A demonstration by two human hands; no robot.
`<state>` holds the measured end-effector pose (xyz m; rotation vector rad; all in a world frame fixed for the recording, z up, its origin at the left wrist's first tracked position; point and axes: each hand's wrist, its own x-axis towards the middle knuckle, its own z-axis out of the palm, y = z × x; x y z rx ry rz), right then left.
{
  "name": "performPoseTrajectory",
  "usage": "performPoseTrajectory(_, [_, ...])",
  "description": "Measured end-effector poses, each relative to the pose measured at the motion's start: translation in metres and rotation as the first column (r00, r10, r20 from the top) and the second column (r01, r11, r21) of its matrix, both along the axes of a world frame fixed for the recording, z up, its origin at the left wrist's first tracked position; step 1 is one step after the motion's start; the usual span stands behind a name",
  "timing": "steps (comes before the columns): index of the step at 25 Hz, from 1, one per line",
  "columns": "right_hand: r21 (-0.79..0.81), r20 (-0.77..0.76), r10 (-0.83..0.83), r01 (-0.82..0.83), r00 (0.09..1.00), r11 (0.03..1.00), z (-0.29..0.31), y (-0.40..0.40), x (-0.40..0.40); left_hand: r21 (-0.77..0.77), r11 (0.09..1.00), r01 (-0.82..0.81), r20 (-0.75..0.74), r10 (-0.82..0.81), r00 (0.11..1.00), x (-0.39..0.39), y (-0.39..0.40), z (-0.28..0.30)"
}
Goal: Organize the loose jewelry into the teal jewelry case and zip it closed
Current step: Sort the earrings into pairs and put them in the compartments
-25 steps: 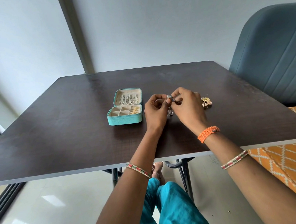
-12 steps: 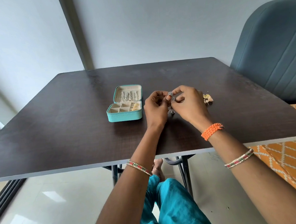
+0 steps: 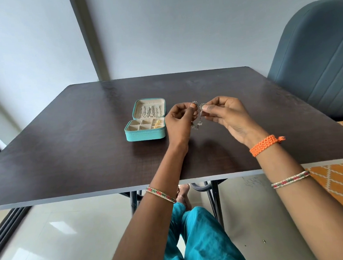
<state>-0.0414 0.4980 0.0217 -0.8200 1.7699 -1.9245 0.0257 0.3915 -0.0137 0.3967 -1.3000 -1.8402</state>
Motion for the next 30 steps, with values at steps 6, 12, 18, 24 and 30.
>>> performPoseTrajectory(6, [-0.017,-0.036,0.017,-0.018,0.999,1.000,-0.002,0.000,-0.009,-0.083,0.996,-0.025,0.023,0.027,0.999,0.003,0.001,0.000])
performPoseTrajectory(12, [0.046,-0.211,-0.024,0.034,0.977,0.998,-0.007,0.001,-0.012,-0.329,0.939,-0.100,0.109,0.142,0.984,0.002,0.003,-0.005])
performPoseTrajectory(18, [0.109,-0.180,-0.027,0.047,0.983,0.993,-0.015,-0.007,-0.019,-0.330,0.938,-0.105,0.213,0.183,0.960,-0.002,-0.001,-0.013])
performPoseTrajectory(24, [0.185,-0.183,-0.090,0.124,0.979,0.975,-0.030,-0.022,-0.037,-0.350,0.932,-0.098,0.403,0.244,0.882,-0.019,-0.006,-0.007])
performPoseTrajectory(30, [0.284,-0.333,-0.147,0.248,0.931,0.926,-0.036,-0.037,-0.055,-0.372,0.925,-0.082,0.584,0.302,0.754,-0.034,-0.013,-0.002])
